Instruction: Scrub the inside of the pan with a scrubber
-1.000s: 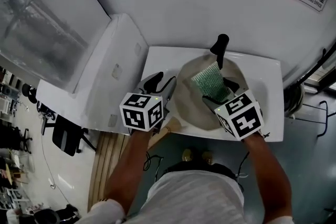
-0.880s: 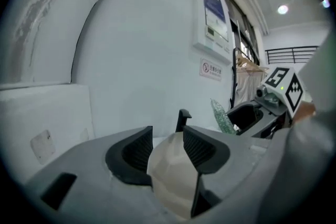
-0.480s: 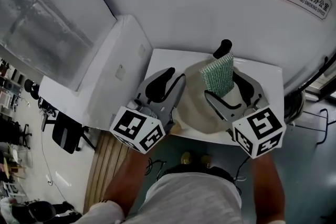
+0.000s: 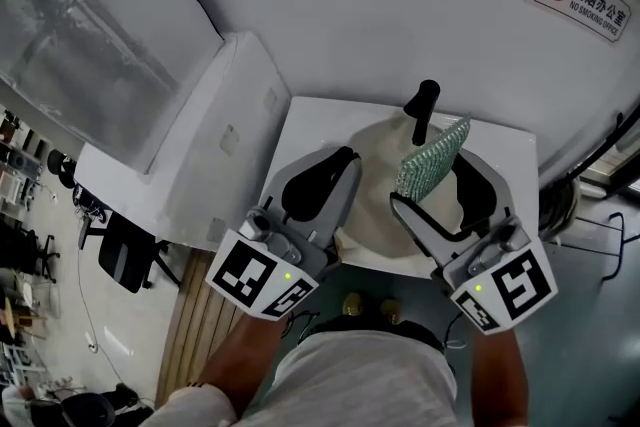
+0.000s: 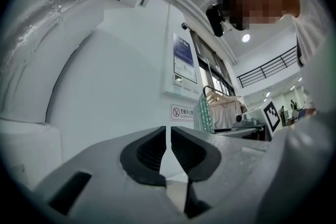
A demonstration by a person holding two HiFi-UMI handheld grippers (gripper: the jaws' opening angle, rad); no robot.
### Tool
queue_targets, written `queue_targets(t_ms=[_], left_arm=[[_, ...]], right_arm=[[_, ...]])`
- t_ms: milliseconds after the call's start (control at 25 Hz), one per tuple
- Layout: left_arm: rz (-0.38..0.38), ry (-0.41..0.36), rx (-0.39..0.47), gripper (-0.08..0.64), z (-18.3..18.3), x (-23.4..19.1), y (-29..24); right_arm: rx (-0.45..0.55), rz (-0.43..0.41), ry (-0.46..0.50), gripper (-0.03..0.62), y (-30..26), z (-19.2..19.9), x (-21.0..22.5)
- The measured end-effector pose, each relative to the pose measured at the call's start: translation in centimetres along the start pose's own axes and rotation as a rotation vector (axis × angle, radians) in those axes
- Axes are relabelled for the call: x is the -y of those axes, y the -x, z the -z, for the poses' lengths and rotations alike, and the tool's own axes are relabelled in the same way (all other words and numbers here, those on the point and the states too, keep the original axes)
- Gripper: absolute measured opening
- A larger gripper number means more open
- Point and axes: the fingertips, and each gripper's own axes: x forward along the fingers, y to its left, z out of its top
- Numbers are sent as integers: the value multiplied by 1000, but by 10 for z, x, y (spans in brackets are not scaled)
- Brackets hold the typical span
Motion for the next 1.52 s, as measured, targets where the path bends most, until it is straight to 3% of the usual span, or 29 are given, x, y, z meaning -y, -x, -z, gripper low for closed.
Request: queue_targets(t_ms=[480, 1520], left_arm=[[20, -32, 49, 16, -11, 25, 11], [18, -32, 51, 15, -10, 36, 17]], right_arm=[[151, -16, -18, 339, 26, -15, -23], [134, -9, 3, 339, 32, -8, -27]])
